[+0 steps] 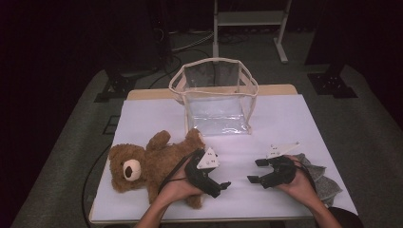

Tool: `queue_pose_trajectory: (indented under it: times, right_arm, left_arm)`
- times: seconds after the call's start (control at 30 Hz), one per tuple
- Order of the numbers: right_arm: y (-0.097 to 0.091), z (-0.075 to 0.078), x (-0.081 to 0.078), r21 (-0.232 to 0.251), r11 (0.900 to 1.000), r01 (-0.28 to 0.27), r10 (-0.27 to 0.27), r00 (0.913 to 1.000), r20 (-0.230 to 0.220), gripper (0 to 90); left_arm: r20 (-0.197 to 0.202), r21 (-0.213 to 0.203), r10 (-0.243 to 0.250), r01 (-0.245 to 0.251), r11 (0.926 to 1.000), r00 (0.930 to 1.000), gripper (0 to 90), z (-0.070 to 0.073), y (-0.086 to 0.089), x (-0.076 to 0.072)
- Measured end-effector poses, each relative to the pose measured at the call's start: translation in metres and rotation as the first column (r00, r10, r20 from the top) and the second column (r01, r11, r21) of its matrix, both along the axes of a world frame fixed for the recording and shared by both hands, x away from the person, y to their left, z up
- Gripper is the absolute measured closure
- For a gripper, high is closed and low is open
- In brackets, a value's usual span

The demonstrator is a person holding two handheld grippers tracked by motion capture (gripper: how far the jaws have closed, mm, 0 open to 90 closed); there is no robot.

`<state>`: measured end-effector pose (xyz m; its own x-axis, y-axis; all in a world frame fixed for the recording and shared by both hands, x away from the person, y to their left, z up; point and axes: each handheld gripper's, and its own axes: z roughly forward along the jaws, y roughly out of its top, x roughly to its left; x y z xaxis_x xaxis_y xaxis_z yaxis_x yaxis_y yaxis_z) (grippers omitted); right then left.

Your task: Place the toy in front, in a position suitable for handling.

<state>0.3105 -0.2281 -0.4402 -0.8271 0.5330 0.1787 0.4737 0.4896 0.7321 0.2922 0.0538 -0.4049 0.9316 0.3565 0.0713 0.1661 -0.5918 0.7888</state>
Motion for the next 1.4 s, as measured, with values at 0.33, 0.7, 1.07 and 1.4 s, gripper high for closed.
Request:
queue_pose_trajectory:
  times: [0.33, 0.7, 1.07, 1.4]
  right_arm:
    - [0.0, -0.003, 0.001, -0.001, 0.9999, -0.01, 0.01, 0.9999, -0.009, 23.1]
    - [0.007, -0.002, -0.001, 0.005, 0.9993, -0.037, 0.037, 0.999, -0.026, 23.1]
    - [0.011, -0.002, 0.0, 0.003, 0.9984, -0.057, 0.057, 0.9974, -0.045, 23.1]
    - [0.021, 0.002, -0.002, 0.003, 0.995, -0.099, 0.099, 0.9939, -0.048, 23.1]
  left_arm:
    - [-0.008, 0.012, -0.038, 0.038, 0.9992, 0.9992, 5.3, 0.003, 0.0, -0.001]
    - [0.02, 0.033, -0.126, 0.125, 0.9916, 0.9919, 5.4, 0.023, 0.005, -0.009]
    - [0.056, 0.018, -0.18, 0.179, 0.9837, 0.9821, 10.6, 0.059, 0.03, -0.01]
    - [0.085, 0.022, -0.152, 0.151, 0.9883, 0.9846, 12.9, 0.083, 0.069, -0.005]
